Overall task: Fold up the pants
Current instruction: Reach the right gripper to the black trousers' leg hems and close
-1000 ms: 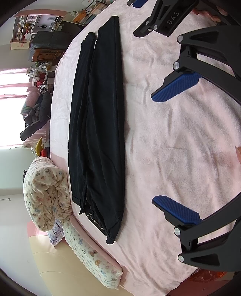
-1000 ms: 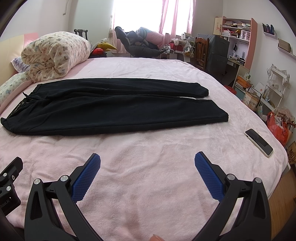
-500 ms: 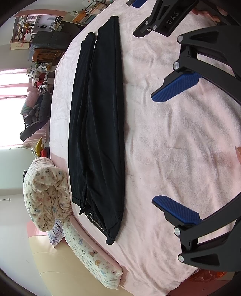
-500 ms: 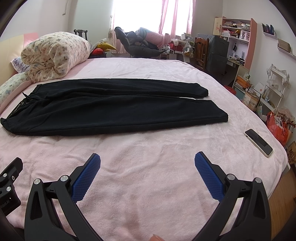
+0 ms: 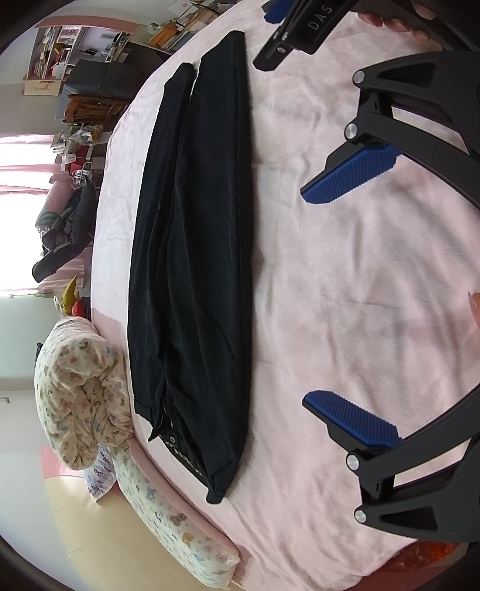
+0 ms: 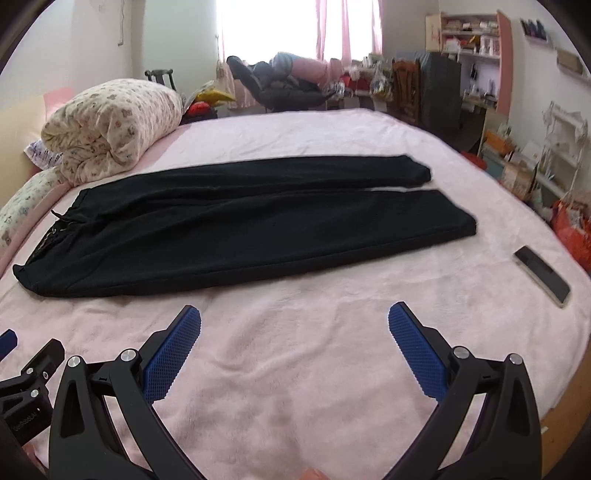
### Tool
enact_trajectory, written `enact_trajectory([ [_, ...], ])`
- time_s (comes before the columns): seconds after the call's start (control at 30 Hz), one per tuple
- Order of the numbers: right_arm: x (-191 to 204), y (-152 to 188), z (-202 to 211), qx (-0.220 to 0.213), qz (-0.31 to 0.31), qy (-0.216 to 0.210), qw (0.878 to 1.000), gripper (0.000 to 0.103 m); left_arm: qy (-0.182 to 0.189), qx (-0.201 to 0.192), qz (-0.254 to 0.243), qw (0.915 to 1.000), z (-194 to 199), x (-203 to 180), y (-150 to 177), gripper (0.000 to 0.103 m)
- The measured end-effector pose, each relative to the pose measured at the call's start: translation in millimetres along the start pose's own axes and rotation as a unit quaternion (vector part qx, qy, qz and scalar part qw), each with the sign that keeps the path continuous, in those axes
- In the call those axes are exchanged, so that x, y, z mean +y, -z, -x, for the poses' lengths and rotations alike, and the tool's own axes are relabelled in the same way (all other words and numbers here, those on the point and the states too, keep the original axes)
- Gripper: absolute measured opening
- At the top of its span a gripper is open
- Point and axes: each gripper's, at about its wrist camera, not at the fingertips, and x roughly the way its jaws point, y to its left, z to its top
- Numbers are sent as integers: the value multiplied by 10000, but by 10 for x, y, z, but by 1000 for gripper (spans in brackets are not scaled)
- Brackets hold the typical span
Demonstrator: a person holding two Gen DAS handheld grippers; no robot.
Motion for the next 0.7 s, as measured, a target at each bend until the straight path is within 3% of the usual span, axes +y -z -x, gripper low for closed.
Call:
enact_trajectory([
  [0.07,13,-107,-118,-221,88,-427,9988,102,75,-30,-60,9999,-114,-18,-106,101],
  [0.13,-3,-267,-309,-118,189,-947,9953,102,189,-35,-135,9997,-274,-40,-234,101],
  [0.23,-163,-535,-683,531,201,-1569,9860,102,465,178,-111,9987,-531,-36,-427,101],
  [0.3,-367,-704,-925,1119,-132,-1781,9776,102,640,415,-17,9971,-652,-3,-555,101],
  [0.37,-709,-891,-1201,1966,-783,-1781,9610,102,729,571,91,9957,-707,41,-675,101],
  [0.43,-1083,-1081,-1338,2425,-1255,-1636,9480,102,828,696,265,9938,-716,83,-794,101],
  [0.6,-1838,-1672,-1397,2245,-1545,-1191,9548,102,865,1365,587,9851,-877,48,-1048,101],
  [0.7,-2470,-2078,-1594,2081,-2211,-1349,9432,102,848,1675,864,9784,-956,-36,-1175,101],
])
